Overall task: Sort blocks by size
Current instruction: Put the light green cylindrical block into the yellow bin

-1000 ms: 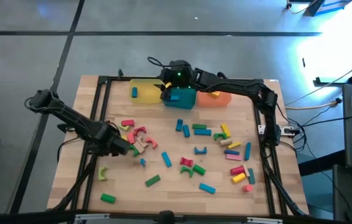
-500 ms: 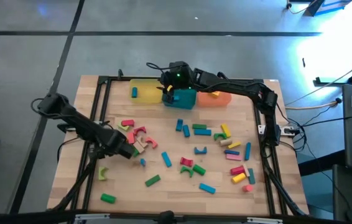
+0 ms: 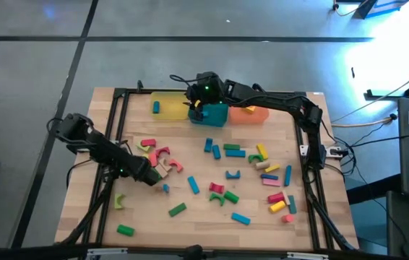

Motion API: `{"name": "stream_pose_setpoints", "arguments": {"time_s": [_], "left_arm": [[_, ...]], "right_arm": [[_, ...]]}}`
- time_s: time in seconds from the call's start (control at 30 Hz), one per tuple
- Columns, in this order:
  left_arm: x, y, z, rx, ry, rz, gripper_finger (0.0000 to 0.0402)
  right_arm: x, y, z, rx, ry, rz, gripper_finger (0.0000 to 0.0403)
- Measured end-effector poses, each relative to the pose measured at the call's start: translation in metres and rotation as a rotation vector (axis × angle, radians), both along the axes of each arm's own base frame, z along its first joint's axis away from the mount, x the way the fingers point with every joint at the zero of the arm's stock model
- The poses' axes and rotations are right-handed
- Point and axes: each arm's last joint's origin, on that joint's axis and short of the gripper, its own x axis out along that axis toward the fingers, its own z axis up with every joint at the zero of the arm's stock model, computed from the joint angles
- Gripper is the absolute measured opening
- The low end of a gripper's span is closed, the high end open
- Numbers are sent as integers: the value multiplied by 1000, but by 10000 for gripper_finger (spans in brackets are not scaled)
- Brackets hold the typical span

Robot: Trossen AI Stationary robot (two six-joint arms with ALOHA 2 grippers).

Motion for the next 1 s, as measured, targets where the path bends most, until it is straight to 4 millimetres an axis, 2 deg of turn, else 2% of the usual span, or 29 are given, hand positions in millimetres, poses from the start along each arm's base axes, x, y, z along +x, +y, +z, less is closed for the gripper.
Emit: {"name": "stream_pose_setpoints", "arguments": {"time_s": [0.23,0.57,0.8,1.0], "left_arm": [[0,1,-4,43,36,-20,178],[6,-1,-21,79,57,-47,178],[3,1,-33,85,56,-72,178],[0,2,-38,92,19,-108,178]], "right_arm": [[0,0,0,1,3,0,172],[-2,0,-1,3,19,-6,172],[-11,3,16,-24,2,-23,172],[-16,4,21,-39,25,-29,172]]}}
